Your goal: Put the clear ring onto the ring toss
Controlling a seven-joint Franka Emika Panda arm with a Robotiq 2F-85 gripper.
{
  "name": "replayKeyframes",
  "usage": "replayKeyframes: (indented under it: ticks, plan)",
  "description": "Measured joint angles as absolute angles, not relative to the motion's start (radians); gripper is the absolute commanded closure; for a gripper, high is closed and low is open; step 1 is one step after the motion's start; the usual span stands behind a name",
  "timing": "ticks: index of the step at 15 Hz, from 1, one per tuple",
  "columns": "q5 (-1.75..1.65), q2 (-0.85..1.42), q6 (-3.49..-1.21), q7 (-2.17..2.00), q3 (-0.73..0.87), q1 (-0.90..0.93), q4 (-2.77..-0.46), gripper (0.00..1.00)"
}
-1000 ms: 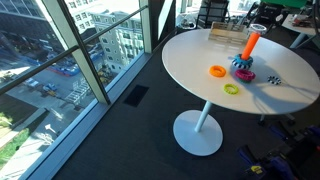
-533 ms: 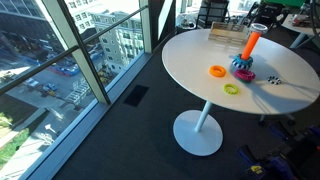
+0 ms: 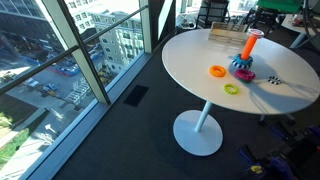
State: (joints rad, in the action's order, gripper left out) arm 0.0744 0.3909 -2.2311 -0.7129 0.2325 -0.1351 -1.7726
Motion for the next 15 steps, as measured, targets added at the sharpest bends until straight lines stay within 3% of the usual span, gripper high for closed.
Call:
replayKeyframes:
  ticks: [2,3,4,15]
  plan:
    - [0.082,0.396,-2.231,-0.713,0.232,-0.135,-1.772,0.26]
    - [0.084,0.397,-2.231,-0.713,0.232,-0.135,-1.772,0.09]
    - [0.086,0.397,-2.231,-0.713,0.232,-0.135,-1.772,0.01]
    - [0.086,0.386,-2.204,-0.668,0.218,-0.134,-1.773,0.00]
